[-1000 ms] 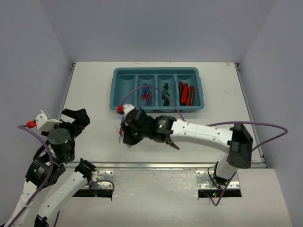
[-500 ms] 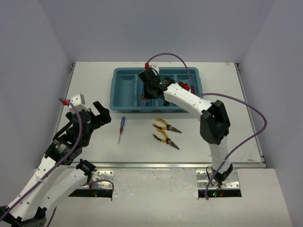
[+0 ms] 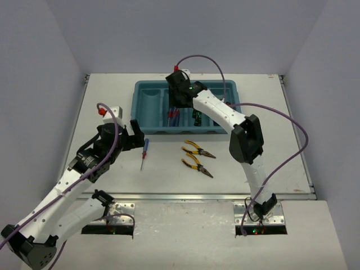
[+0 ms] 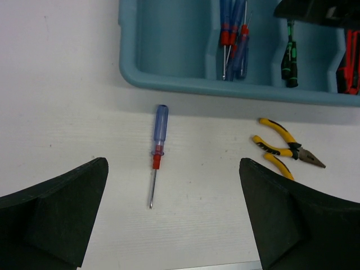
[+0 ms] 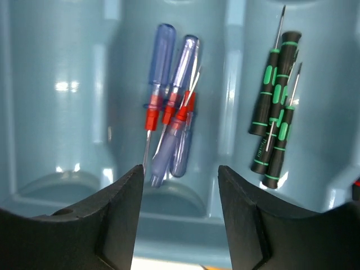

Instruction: Sort the tools into containers

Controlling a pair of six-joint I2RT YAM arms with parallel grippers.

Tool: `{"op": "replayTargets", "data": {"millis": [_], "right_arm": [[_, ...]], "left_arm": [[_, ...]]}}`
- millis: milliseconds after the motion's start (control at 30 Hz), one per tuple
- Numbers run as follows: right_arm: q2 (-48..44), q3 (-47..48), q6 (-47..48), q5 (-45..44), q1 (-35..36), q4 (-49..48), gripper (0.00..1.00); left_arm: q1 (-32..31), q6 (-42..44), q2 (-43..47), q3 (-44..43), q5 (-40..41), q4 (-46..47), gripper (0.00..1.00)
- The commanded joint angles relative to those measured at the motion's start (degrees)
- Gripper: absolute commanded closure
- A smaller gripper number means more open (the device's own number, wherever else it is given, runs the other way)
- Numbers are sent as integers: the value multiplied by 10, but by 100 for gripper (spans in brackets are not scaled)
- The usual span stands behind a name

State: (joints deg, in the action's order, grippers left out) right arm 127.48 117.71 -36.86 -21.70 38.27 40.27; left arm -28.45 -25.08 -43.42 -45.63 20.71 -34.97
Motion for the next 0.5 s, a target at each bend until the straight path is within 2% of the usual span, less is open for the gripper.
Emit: {"op": "replayTargets", "data": {"millis": [0, 67, 167, 300, 400, 433, 467], "right_arm": [[-147, -7, 60, -5, 3, 1, 42], [-181, -56, 68, -3, 4, -7, 41], [-305, -194, 91, 19, 3, -44, 38], [-418, -316, 109, 52, 3, -72, 32], [-492, -397, 116, 79, 3, -88, 8], [-508, -414, 117, 86, 3, -93, 3], [-528, -432, 119, 92, 3, -96, 2]], "left_arm": [[-3, -11, -60, -23, -22, -4, 0], [-4, -25, -95, -27, -33, -10, 0], [-12, -40, -158, -24, -54, 0, 4], [-60, -56, -211, -20, -37, 13, 4], [-74, -73, -269, -20, -8, 9, 5], [-74, -79, -283, -20, -3, 11, 6], [-72, -83, -300, -19, 2, 18, 7]]}}
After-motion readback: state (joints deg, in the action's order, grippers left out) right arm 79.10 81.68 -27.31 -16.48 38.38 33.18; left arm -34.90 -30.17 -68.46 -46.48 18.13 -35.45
